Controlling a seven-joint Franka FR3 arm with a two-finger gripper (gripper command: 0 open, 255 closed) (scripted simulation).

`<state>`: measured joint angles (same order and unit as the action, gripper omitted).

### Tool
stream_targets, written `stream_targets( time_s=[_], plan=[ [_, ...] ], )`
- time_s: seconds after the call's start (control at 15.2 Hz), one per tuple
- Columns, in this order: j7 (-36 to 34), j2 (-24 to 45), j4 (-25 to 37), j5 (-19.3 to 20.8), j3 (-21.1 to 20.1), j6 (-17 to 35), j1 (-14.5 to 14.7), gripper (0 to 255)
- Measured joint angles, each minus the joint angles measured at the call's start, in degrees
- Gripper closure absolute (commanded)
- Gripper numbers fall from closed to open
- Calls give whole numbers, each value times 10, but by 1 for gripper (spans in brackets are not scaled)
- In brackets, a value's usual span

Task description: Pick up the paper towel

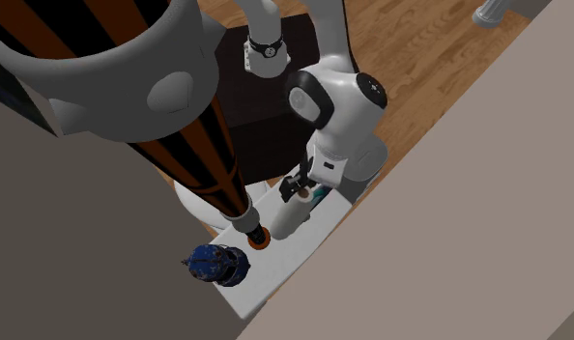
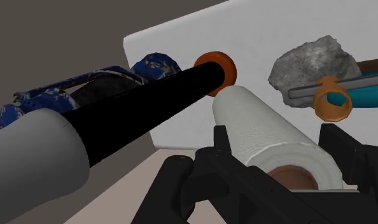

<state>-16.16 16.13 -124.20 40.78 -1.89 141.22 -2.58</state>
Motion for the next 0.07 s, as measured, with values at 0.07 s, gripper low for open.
stream_targets(
  time_s=[0.07],
  plan=[
    [3, -4, 0, -3, -1, -3, 0, 255]
  ],
)
